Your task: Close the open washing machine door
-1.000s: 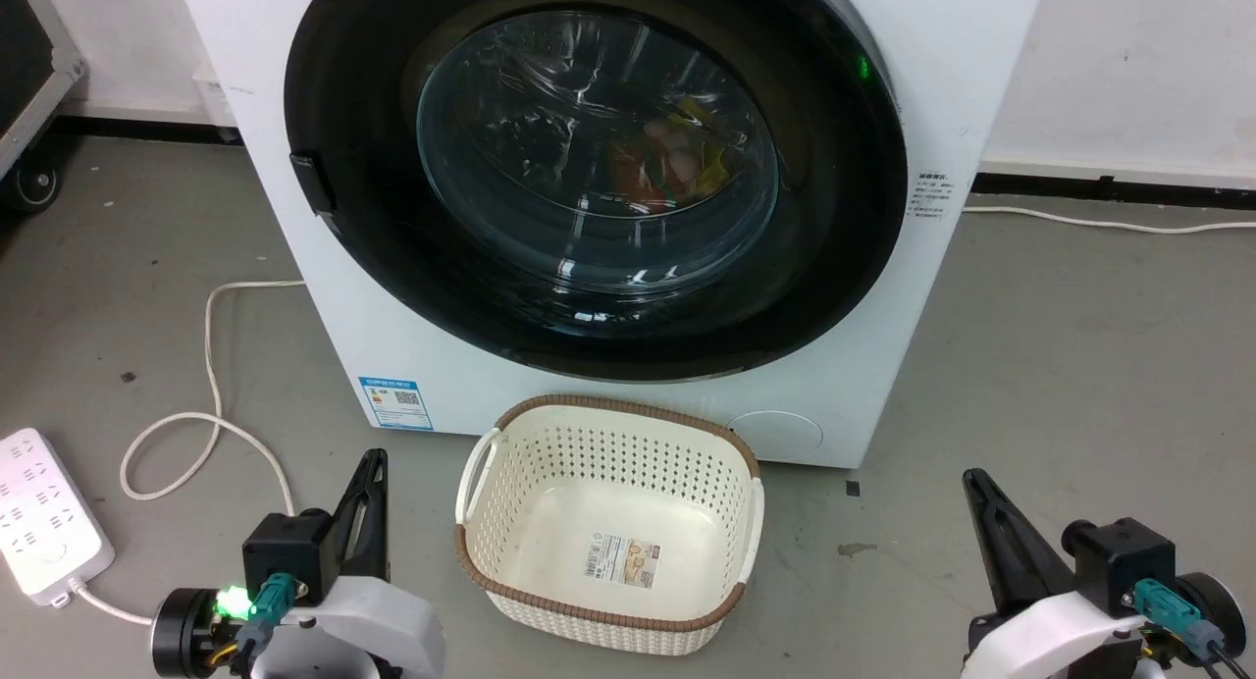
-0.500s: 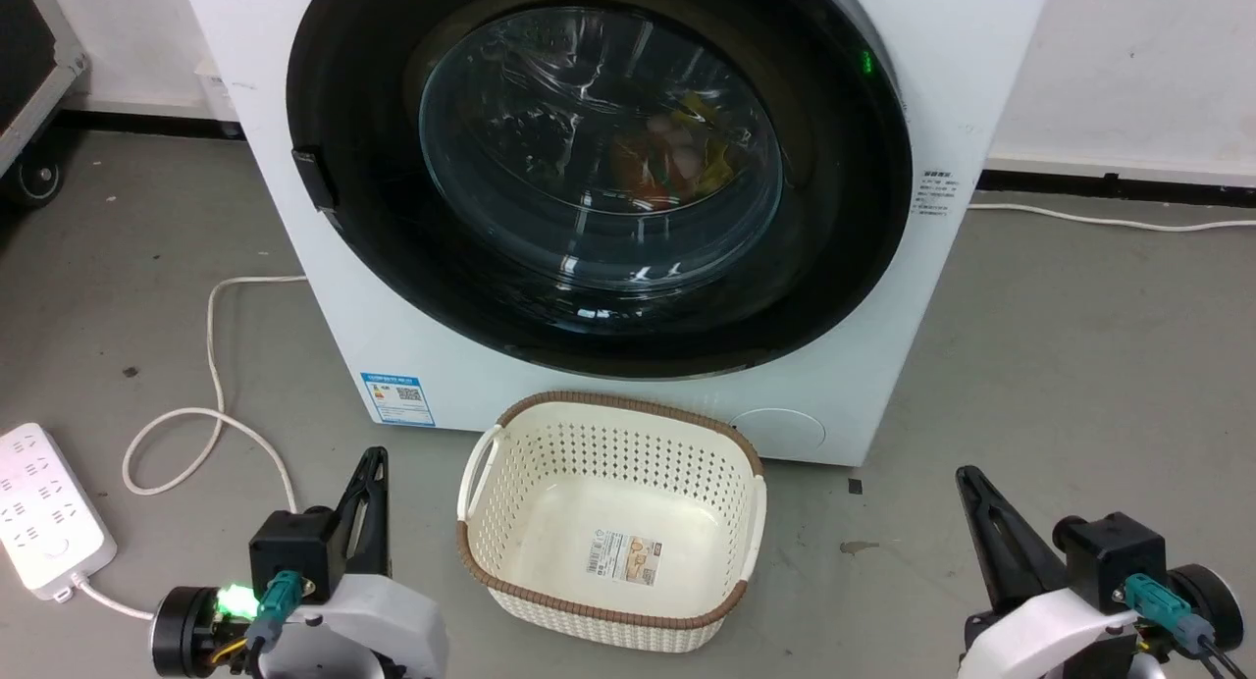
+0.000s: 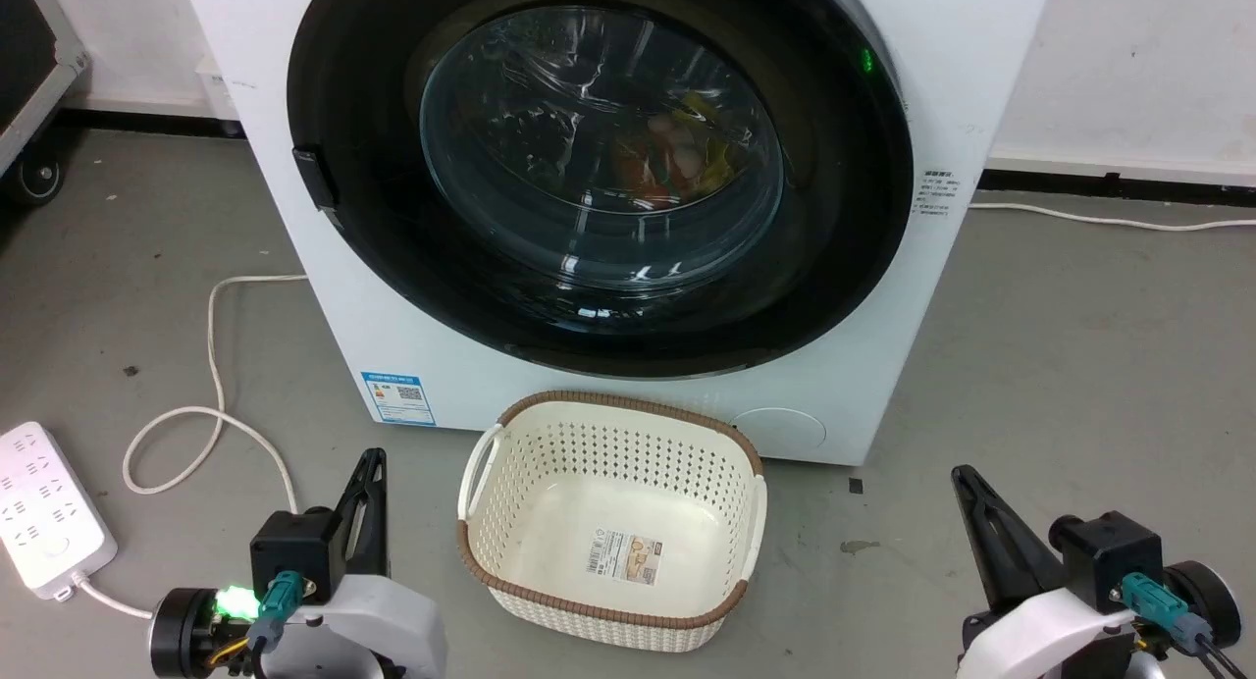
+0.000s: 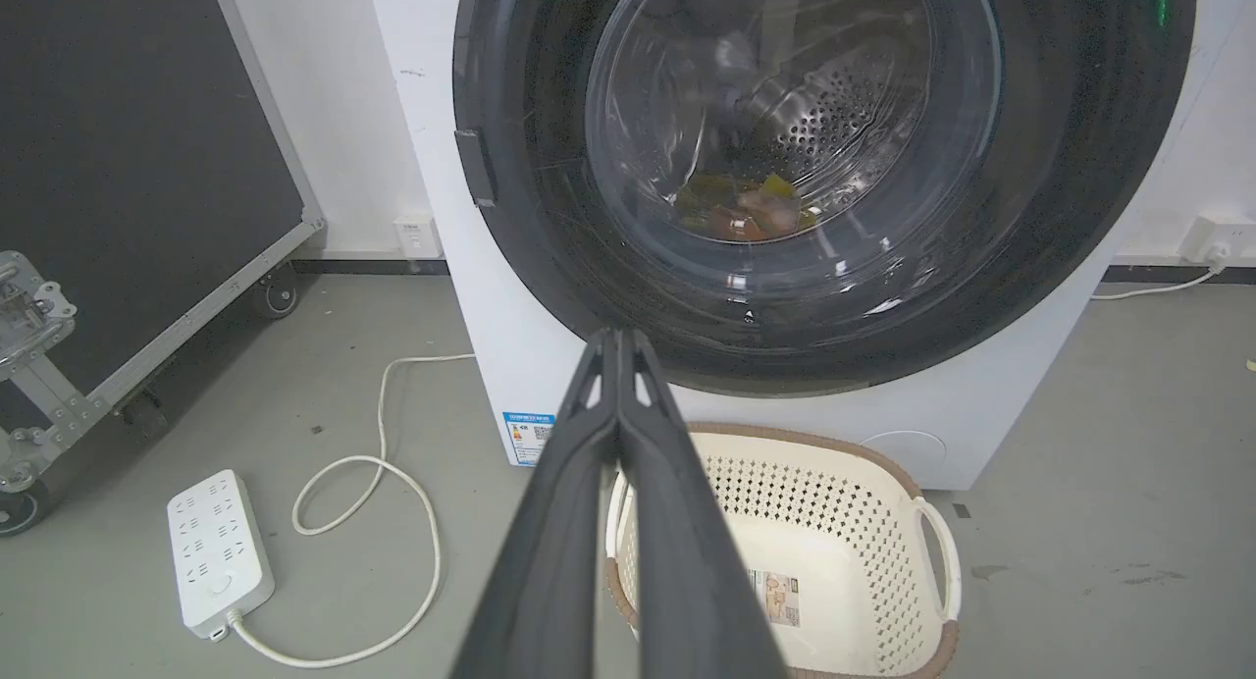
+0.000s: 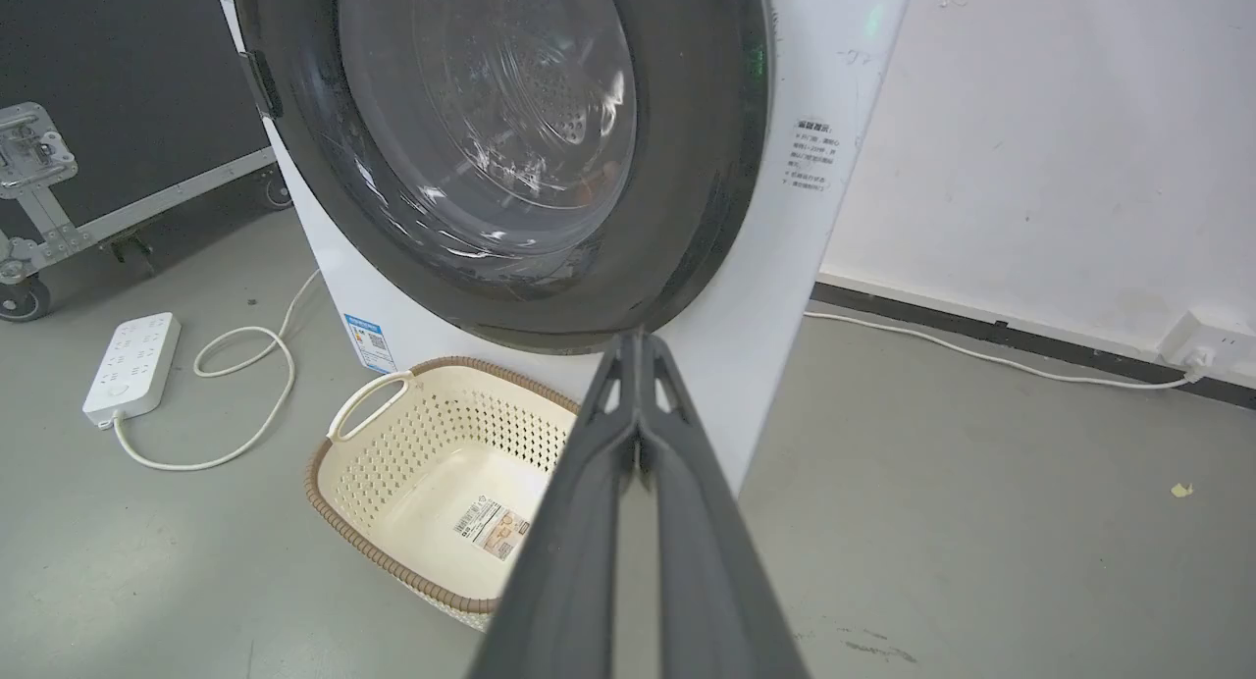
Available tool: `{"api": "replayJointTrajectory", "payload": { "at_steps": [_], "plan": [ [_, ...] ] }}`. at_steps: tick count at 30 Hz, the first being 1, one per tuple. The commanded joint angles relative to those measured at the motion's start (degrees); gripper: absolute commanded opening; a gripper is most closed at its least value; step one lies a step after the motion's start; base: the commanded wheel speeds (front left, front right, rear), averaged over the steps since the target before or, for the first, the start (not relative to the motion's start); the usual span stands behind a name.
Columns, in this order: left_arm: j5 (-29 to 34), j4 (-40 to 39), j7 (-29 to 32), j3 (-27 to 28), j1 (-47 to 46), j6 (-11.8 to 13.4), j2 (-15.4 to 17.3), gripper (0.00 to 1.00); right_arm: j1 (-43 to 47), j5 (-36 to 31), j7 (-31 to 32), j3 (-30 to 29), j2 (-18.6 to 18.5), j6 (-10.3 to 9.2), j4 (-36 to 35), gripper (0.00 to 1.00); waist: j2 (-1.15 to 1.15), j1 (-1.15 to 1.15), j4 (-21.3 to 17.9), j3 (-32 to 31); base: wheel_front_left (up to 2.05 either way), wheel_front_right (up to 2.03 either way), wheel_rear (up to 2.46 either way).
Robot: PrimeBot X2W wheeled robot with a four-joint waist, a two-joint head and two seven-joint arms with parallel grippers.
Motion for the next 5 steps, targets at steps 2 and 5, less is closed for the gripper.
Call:
{"api": "replayJointTrajectory", "payload": {
  "at_steps": [2, 5],
  "plan": [
    [0.15, -0.31, 0.02, 0.14, 0.83, -0.25, -0.09, 0.0, -0.8, -0.43, 0.02, 0.02, -0.15, -0.04, -0.34, 0.0, 0.0, 0.0, 0.0, 0.0, 0.0, 0.0, 0.0],
    [0.15, -0.31, 0.02, 0.14, 0.83, -0.25, -0.09, 0.0, -0.8, -0.43, 0.02, 0.02, -0.15, -0.04, -0.34, 0.0, 0.0, 0.0, 0.0, 0.0, 0.0, 0.0, 0.0]
  ]
}}
